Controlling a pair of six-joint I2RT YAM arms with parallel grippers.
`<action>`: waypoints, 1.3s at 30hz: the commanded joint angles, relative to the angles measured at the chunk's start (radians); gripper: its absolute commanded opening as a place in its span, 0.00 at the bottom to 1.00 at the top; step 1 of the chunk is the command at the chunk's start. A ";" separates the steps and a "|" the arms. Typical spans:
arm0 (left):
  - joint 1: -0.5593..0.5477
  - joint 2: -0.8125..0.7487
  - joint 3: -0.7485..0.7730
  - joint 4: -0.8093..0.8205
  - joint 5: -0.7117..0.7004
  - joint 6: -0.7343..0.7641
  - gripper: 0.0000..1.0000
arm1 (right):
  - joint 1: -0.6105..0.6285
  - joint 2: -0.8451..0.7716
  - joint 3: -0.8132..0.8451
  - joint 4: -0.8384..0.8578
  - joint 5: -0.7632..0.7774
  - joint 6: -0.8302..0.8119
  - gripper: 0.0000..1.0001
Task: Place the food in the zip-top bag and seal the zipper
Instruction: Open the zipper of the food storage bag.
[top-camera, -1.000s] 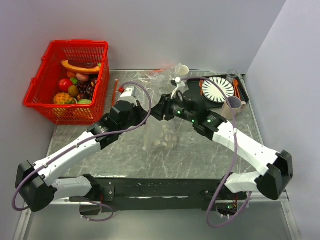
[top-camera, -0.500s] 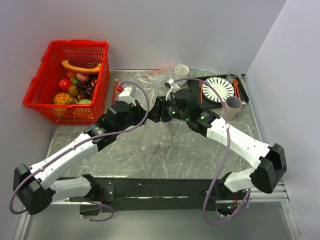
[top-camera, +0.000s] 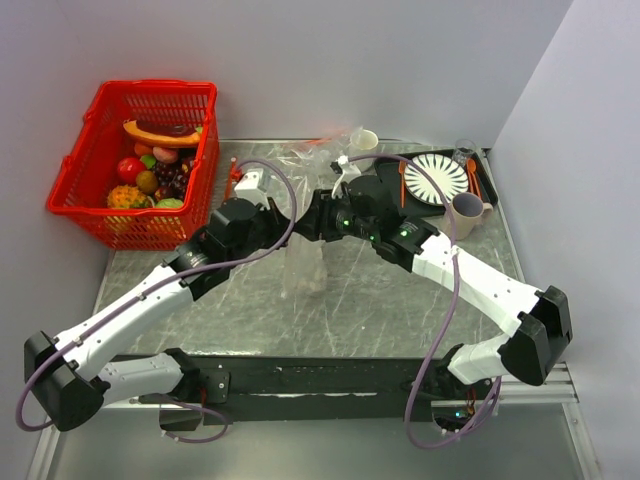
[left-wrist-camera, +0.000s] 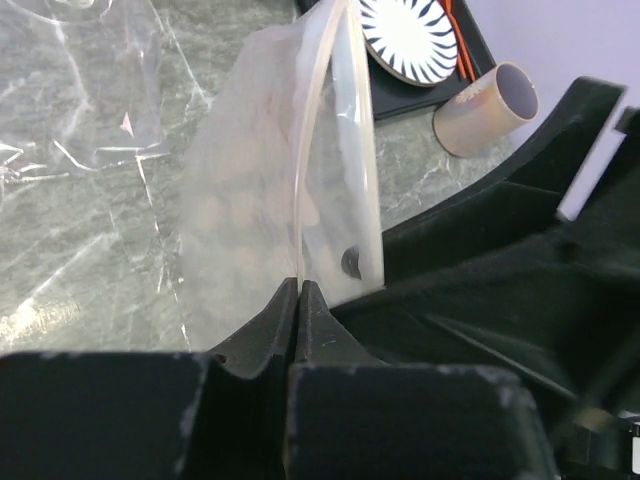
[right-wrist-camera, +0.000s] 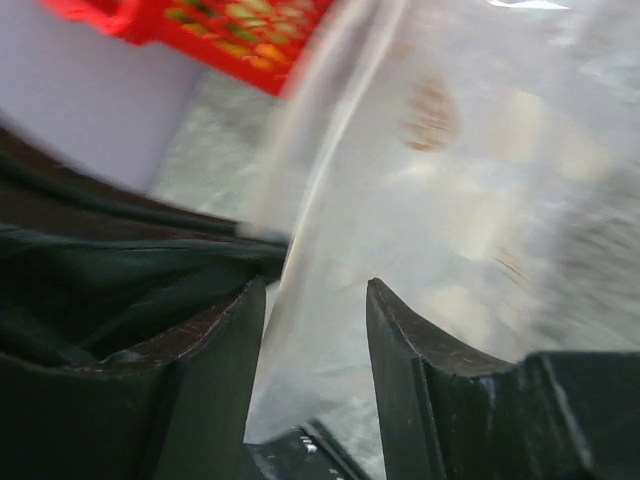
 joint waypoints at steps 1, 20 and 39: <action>-0.007 -0.043 0.096 0.010 -0.046 0.047 0.01 | 0.005 0.003 0.068 -0.135 0.162 -0.045 0.51; -0.007 0.040 0.185 -0.105 -0.196 0.103 0.01 | 0.002 0.032 0.157 -0.320 0.441 -0.128 0.04; 0.036 0.343 0.021 0.124 -0.003 -0.023 0.01 | -0.023 0.141 0.377 -0.630 0.844 -0.234 0.00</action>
